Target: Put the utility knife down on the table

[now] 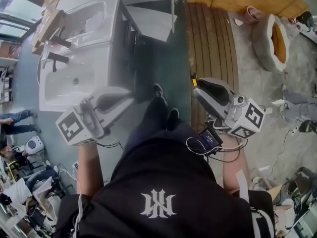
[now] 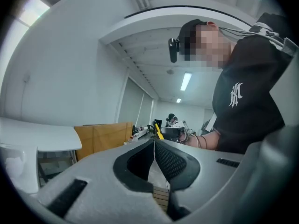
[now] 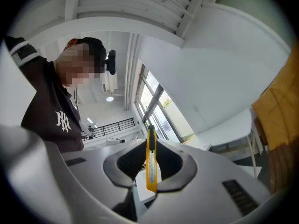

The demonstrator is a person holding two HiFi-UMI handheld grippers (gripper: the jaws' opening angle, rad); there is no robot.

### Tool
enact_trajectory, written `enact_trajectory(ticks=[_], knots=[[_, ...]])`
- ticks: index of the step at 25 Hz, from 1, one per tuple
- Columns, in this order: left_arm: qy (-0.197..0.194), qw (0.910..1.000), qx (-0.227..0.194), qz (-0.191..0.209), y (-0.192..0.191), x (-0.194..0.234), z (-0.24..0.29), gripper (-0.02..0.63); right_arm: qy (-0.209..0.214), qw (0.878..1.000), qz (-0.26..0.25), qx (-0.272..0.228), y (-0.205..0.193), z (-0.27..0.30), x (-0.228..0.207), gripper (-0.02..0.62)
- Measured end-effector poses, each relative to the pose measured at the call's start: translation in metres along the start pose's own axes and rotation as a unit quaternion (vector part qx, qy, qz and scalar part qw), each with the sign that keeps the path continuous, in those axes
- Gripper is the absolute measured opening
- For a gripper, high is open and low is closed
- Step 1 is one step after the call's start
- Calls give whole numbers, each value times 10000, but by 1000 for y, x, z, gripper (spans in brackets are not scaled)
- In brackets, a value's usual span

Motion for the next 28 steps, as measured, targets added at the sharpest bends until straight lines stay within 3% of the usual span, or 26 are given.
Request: enact_trajectory(ticks=[4, 8, 11, 16, 20, 28], knots=[[-28, 9995, -316, -76, 4, 43, 8, 8, -314, 9995, -27, 51, 9, 5, -35, 55], [-60, 9994, -334, 12, 3, 86, 12, 8, -544, 9976, -254, 333, 23, 22, -58, 55], [-190, 9969, -748, 141, 21, 126, 16, 8, -616, 9964, -364, 458, 41, 48, -77, 55], [-379, 9926, -1155, -4, 38, 199, 5, 8, -794, 9884, -934, 898, 78, 110, -102, 55], [-462, 9911, -1252, -26, 38, 245, 5, 8, -1067, 9808, -1374, 885, 114, 125, -117, 55], [-130, 9892, -1381, -468, 35, 299, 24, 8, -653, 9858, -1152, 1034, 135, 156, -193, 55]])
Point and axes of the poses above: the fingertips, and each gripper's own axes: z forward along the fingers, x to its left, y out of its top, the point moved 4 cm from there along -z, backward along the fingers, and after that the axes turned 2 degrees about -y, right-handed, at the moved point
